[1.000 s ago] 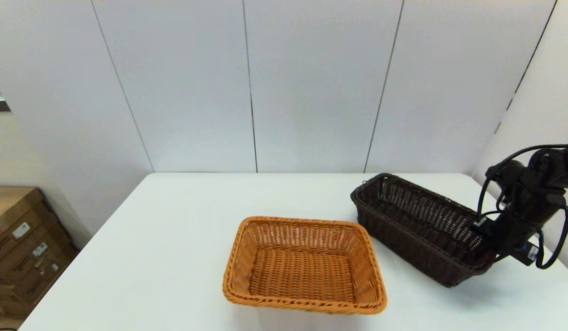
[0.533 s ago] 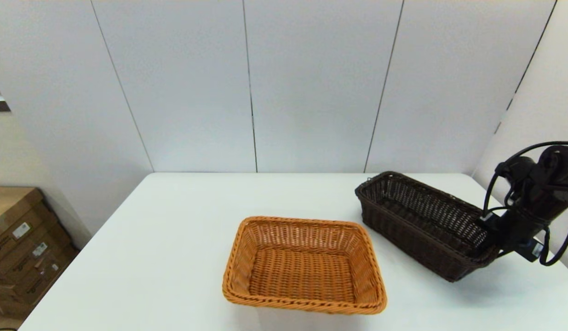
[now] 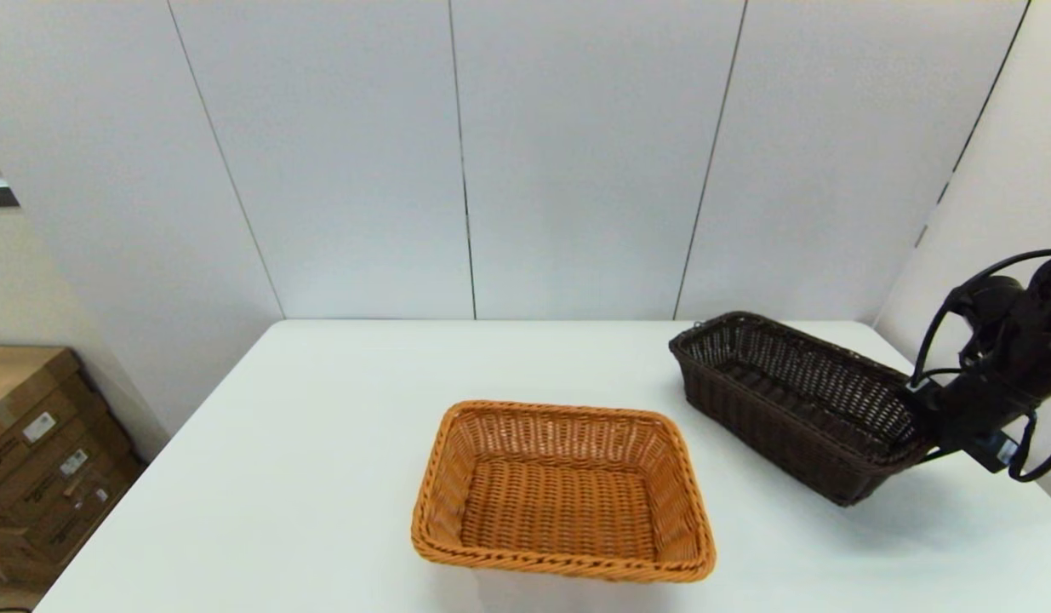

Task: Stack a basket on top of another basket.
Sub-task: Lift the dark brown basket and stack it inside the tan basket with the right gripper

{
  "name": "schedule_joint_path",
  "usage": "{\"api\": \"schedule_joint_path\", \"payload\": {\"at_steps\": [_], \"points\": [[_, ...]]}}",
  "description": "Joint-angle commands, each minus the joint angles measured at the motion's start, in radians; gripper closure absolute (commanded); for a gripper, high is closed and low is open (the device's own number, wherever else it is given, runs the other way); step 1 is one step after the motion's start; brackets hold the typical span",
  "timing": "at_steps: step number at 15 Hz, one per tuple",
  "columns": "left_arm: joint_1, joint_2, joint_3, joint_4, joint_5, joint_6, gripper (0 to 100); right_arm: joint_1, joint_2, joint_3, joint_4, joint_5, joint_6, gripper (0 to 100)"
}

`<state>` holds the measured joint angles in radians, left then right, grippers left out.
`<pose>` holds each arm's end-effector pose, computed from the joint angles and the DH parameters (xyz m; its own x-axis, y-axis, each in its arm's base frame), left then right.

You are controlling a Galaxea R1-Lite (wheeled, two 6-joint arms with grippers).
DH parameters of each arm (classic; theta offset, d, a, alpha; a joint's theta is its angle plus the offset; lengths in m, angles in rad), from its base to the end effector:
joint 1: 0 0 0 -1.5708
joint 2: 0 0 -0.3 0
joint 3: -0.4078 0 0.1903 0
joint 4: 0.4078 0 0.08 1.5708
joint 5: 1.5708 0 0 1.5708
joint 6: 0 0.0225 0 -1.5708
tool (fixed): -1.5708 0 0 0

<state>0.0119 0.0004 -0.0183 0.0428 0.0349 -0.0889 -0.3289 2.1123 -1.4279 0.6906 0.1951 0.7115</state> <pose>-0.0242 0.0005 0.0762 0.9986 0.0468 -0.0249 -0.0488 0.9949 -0.0879 0.3398 -0.1114 0.1050 0.2432 0.1218 -0.9623 0.8191 0.5055 0.2711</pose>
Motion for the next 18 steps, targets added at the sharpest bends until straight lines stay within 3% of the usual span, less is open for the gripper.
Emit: {"api": "schedule_joint_path", "payload": {"at_steps": [1, 8, 9, 10, 12, 15, 18], "points": [[0.000, -0.002, 0.000, 0.000, 0.000, -0.002, 0, -0.016, -0.029, -0.014, 0.004, 0.064, 0.005, 100], [0.000, -0.002, 0.000, 0.000, 0.000, 0.000, 0, -0.061, -0.072, -0.034, 0.009, 0.168, 0.008, 100], [0.000, -0.002, 0.000, 0.000, 0.000, -0.002, 0, -0.076, -0.080, -0.037, 0.012, 0.195, 0.006, 100], [0.000, -0.002, 0.000, 0.000, 0.000, 0.000, 0, -0.098, -0.083, -0.066, 0.059, 0.257, -0.003, 100], [0.000, -0.002, 0.000, 0.000, 0.000, 0.000, 0, -0.136, -0.078, -0.148, 0.175, 0.337, -0.060, 100], [0.000, -0.002, 0.000, 0.000, 0.000, 0.000, 0, -0.142, -0.118, -0.171, 0.225, 0.349, -0.119, 100], [0.000, -0.002, 0.000, 0.000, 0.000, 0.000, 0, -0.134, -0.195, -0.224, 0.397, 0.379, -0.294, 100]]}}
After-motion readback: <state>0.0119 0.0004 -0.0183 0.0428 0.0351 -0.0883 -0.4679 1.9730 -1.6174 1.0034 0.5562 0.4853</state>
